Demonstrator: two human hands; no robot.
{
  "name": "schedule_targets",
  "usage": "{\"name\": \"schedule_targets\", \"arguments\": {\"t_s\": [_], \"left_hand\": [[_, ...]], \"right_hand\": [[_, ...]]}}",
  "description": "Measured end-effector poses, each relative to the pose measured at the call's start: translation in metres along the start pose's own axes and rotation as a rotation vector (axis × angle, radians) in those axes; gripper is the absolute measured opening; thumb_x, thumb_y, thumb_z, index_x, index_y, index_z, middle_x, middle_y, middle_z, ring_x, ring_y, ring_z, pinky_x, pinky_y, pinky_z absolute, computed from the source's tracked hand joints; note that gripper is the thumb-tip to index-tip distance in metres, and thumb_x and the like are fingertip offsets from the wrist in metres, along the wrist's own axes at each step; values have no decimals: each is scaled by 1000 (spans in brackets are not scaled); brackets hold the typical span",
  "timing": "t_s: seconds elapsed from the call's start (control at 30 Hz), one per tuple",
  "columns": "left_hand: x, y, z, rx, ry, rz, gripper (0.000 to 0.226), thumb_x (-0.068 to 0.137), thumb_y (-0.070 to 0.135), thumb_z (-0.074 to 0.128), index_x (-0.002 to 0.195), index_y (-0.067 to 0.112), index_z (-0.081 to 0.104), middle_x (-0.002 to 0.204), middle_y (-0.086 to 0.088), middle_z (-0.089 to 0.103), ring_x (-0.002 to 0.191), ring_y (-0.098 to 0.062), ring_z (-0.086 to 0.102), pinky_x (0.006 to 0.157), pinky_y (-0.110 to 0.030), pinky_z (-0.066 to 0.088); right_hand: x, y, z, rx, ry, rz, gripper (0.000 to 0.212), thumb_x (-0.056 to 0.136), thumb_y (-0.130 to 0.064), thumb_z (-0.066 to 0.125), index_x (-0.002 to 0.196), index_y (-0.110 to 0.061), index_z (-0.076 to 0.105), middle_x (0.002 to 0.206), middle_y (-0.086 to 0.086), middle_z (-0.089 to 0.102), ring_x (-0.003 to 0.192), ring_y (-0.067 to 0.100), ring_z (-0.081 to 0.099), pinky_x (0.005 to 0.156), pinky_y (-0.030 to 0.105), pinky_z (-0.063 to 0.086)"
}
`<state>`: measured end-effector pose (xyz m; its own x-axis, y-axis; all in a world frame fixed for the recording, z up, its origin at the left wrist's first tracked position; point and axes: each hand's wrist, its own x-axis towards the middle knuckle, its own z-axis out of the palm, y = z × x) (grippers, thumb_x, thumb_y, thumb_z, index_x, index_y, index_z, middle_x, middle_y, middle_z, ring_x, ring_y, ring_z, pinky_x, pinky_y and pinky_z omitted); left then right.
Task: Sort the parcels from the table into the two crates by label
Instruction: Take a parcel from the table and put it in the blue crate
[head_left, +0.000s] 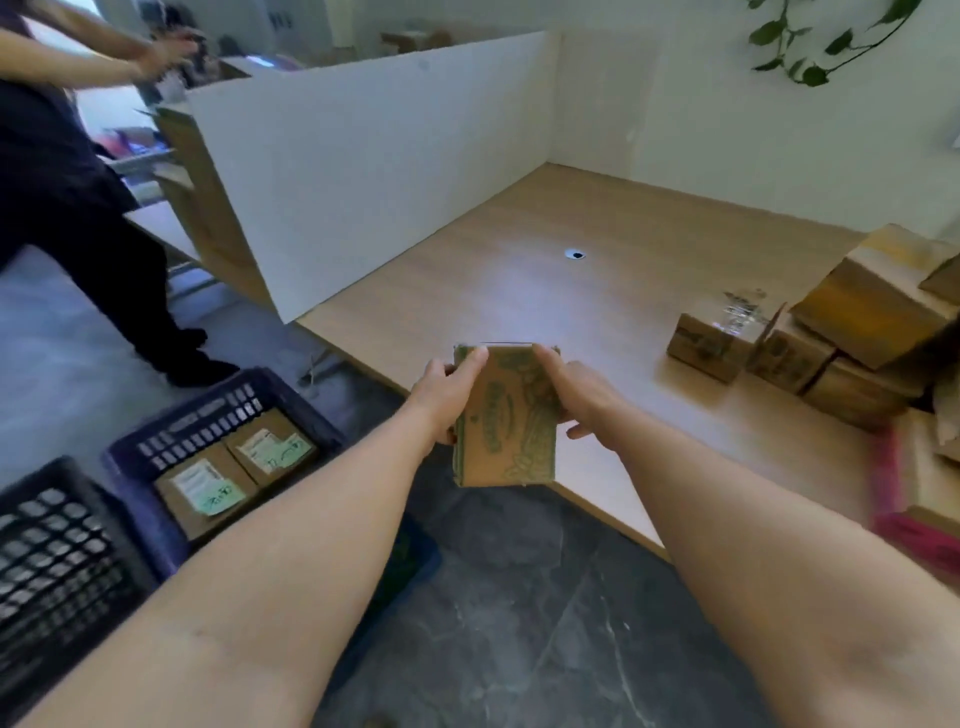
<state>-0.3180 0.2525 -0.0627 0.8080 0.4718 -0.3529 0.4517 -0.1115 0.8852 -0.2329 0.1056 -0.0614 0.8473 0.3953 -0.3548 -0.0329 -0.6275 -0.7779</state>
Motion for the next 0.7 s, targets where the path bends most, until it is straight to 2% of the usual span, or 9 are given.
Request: {"name": "schedule_targets", "arguments": {"t_s": [0.07, 0.17, 0.33, 0.37, 0.43, 0.5, 0.53, 0.63, 0.7], "left_hand": [[15, -12, -35, -21, 67, -35, 77, 91, 71, 36, 145, 17, 30, 133, -6, 46, 115, -28, 47, 75, -43, 47], [33, -31, -85, -57, 159, -82, 77, 93, 69, 33, 144, 11, 31, 136, -10, 47, 118, -30, 49, 83, -47, 52], [52, -63, -160, -130, 242, -163, 49, 95, 48, 46, 130, 14, 40, 128, -9, 51, 108, -27, 53, 93, -48, 51], [54, -70, -174, -128, 256, -182, 49, 94, 42, 48, 133, 15, 38, 131, -10, 50, 109, -28, 53, 94, -49, 50], [56, -82, -203, -111, 265, -199, 63, 93, 32, 49, 150, 21, 24, 146, -9, 41, 120, -31, 48, 95, -46, 49], [55, -92, -229, -100, 261, -199, 77, 91, 23, 49, 155, 30, 6, 156, -7, 29, 131, -33, 41, 93, -39, 45], [54, -97, -241, -118, 251, -208, 84, 88, 21, 49, 155, 34, 1, 155, -7, 30, 131, -34, 41, 93, -39, 44], [54, -112, -273, -162, 216, -243, 92, 83, 13, 47, 152, 45, -4, 144, -3, 41, 118, -34, 51, 89, -50, 53], [53, -119, -289, -189, 208, -271, 92, 86, 2, 45, 151, 47, -3, 138, -5, 44, 106, -29, 54, 76, -44, 56]], "right_hand": [[15, -23, 30, -27, -30, -15, 76, 92, -72, 22, 128, -11, 49, 119, 11, 59, 107, 30, 58, 83, 43, 51], [36, -57, 73, -52, -74, -30, 68, 96, -65, 22, 125, -10, 51, 115, 11, 60, 107, 30, 57, 79, 40, 52], [67, -109, 144, 4, -151, -26, 37, 100, -34, 42, 116, -4, 55, 105, 12, 65, 92, 24, 64, 78, 38, 58], [72, -118, 159, 1, -170, -15, 31, 98, -29, 45, 114, -4, 53, 108, 13, 65, 92, 25, 65, 78, 39, 59], [79, -135, 186, -29, -207, -20, 26, 96, -22, 49, 117, -7, 49, 111, 13, 64, 94, 26, 66, 76, 40, 59], [81, -151, 210, -44, -265, -40, 41, 96, -15, 50, 135, -11, 39, 112, 10, 59, 96, 27, 65, 72, 38, 59], [82, -158, 221, -46, -298, -51, 49, 95, -11, 50, 141, -14, 33, 112, 9, 57, 97, 28, 64, 72, 39, 58], [89, -174, 252, -89, -398, -68, 72, 92, -5, 50, 152, -25, 15, 119, 10, 57, 93, 28, 65, 67, 38, 59], [95, -183, 271, -129, -468, -71, 86, 91, -3, 53, 154, -34, 3, 127, 12, 57, 92, 28, 67, 64, 36, 59]]}}
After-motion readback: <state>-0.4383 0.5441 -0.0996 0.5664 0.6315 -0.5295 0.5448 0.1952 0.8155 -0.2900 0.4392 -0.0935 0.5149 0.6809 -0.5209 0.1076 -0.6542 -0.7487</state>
